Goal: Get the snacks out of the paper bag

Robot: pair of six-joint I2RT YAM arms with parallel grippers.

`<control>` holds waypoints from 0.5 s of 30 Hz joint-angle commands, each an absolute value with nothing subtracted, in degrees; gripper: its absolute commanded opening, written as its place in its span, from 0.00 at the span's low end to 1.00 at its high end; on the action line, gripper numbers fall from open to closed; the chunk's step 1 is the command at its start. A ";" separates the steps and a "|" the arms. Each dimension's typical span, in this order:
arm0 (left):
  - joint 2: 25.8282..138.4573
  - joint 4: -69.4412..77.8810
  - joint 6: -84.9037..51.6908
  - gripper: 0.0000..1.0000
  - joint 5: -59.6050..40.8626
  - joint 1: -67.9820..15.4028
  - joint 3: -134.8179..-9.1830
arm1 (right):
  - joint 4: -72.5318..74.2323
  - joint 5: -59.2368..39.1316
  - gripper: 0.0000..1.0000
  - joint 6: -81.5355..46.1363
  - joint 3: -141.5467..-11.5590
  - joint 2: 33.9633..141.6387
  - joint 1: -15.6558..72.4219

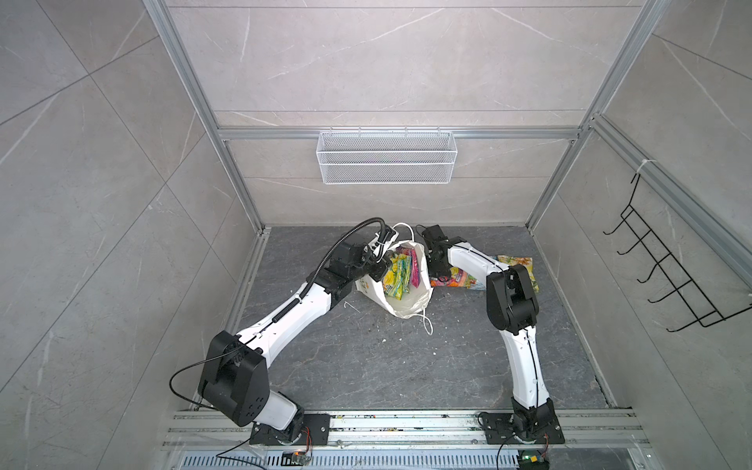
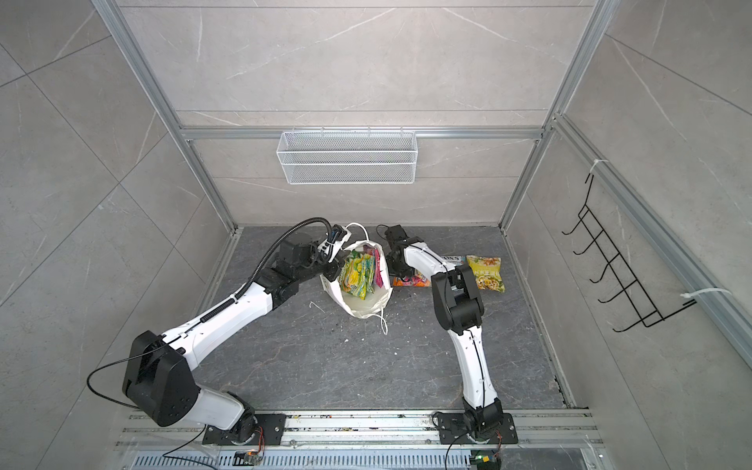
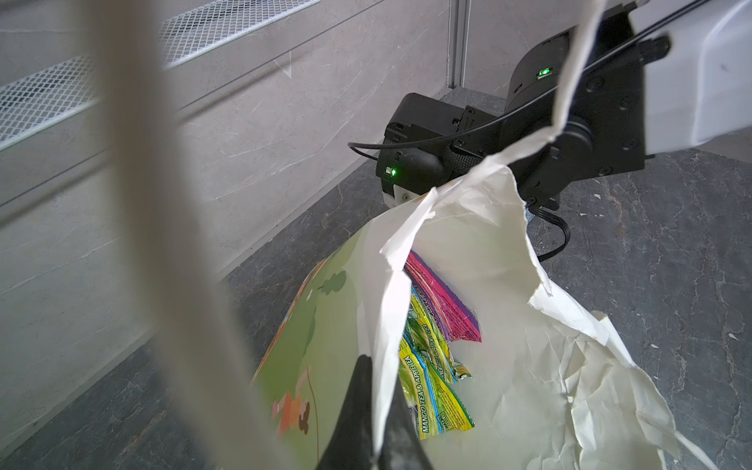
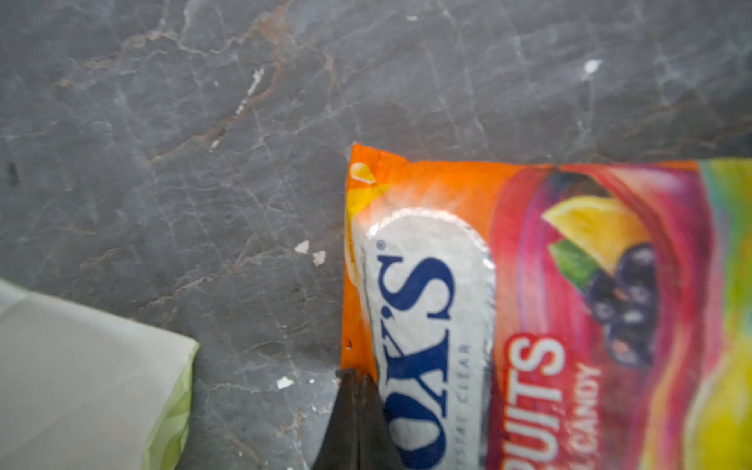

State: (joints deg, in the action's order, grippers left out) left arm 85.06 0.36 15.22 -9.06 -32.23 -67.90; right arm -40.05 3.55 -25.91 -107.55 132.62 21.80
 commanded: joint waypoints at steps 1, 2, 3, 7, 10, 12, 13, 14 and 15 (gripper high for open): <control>82.50 1.85 16.17 0.00 -8.41 -32.31 -67.85 | -43.18 5.77 0.00 -26.41 -106.42 129.41 20.89; 82.44 1.77 16.17 0.00 -8.41 -32.26 -67.77 | -43.02 5.28 0.00 -26.37 -106.14 129.09 20.78; 82.36 1.74 16.19 0.00 -8.31 -32.26 -67.75 | -42.98 4.34 0.00 -26.27 -105.98 128.32 20.64; 82.17 1.40 16.26 0.00 -8.43 -32.30 -67.87 | -41.09 1.75 0.01 -25.72 -103.46 122.62 20.41; 82.33 1.11 16.18 0.00 -8.76 -32.29 -68.09 | -41.72 0.10 0.04 -24.94 -103.87 118.06 20.47; 82.61 0.77 16.07 0.00 -9.01 -32.31 -68.52 | -41.95 -0.30 0.05 -24.40 -103.65 114.73 20.44; 82.79 0.62 16.04 0.00 -9.12 -32.29 -68.61 | -41.80 -0.69 0.06 -24.19 -102.98 112.64 20.47; 82.84 0.70 15.96 0.00 -9.17 -32.31 -68.72 | -41.15 -1.12 0.06 -24.17 -101.96 110.65 20.50; 82.96 0.76 16.00 0.00 -9.33 -32.28 -68.79 | -39.87 -2.05 0.06 -24.16 -99.92 107.86 20.50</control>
